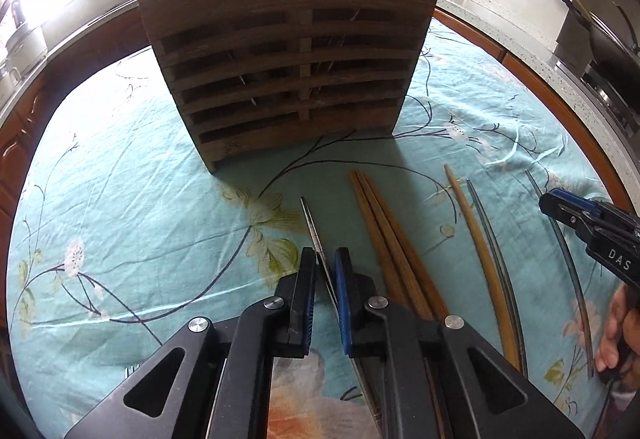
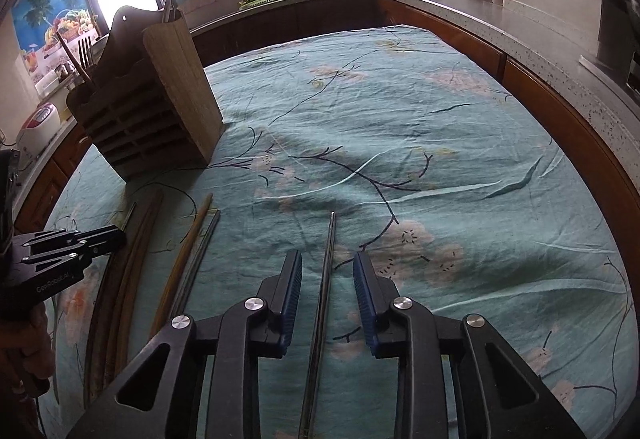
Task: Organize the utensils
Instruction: 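Grasp a metal chopstick with the left gripper while the right grasps another metal chopstick, then lift both metal chopsticks and carry them over the wooden holder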
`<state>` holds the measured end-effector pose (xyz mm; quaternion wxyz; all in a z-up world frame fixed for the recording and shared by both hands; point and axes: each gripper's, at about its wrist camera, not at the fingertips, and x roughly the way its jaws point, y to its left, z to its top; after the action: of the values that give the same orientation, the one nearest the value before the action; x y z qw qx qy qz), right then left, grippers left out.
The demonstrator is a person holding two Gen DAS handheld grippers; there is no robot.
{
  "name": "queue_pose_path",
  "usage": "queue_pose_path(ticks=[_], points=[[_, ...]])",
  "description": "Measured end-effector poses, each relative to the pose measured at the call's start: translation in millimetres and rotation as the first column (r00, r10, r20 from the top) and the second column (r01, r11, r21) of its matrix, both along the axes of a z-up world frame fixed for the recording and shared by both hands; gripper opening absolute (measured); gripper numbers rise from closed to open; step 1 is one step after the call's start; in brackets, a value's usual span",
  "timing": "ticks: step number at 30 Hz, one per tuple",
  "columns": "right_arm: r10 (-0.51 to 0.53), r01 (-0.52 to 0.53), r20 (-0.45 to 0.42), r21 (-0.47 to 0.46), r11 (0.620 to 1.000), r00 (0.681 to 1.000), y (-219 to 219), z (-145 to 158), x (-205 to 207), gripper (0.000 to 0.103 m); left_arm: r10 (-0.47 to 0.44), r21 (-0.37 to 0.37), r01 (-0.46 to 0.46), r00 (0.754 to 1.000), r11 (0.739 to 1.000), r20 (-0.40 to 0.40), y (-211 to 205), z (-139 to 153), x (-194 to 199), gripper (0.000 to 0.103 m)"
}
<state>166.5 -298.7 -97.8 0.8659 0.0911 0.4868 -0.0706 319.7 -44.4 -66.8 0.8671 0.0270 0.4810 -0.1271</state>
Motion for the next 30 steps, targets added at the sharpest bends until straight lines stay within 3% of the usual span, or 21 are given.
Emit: queue_pose_path(ticks=[4, 6, 7, 11, 14, 20, 30], points=[[0.032, -0.034, -0.026, -0.069, 0.997, 0.999, 7, -4, 13, 0.025, 0.008, 0.009, -0.008, 1.000, 1.000, 0.002, -5, 2, 7, 0.013], [0.045, -0.049, -0.039, -0.105, 0.993, 0.998, 12, -6, 16, 0.018, 0.006, 0.021, -0.006, 1.000, 1.000, 0.016, -10, 1, 8, 0.013], [0.058, -0.062, -0.042, -0.110, 0.992, 0.997, 14, -6, 17, 0.007, 0.001, 0.028, -0.002, 1.000, 1.000, 0.024, -13, 1, 8, 0.011], [0.069, -0.073, -0.039, -0.098, 0.993, 0.997, 19, -5, 16, 0.005, -0.014, 0.017, 0.013, 0.999, 1.000, 0.036, -10, 1, 4, 0.004], [0.067, -0.068, -0.007, -0.021, 0.997, 0.998, 18, 4, 11, 0.004, -0.015, -0.019, 0.016, 0.999, 1.000, 0.045, 0, 8, -7, 0.003], [0.071, -0.079, 0.094, 0.087, 0.993, 0.993, 22, 43, -5, 0.004, 0.029, -0.194, -0.009, 0.994, 0.981, 0.101, 34, 43, -46, 0.003], [0.075, -0.105, 0.247, 0.109, 0.988, 0.966, 33, 109, -29, 0.004, 0.102, -0.329, -0.027, 0.972, 0.944, 0.213, 80, 97, -117, 0.003]])
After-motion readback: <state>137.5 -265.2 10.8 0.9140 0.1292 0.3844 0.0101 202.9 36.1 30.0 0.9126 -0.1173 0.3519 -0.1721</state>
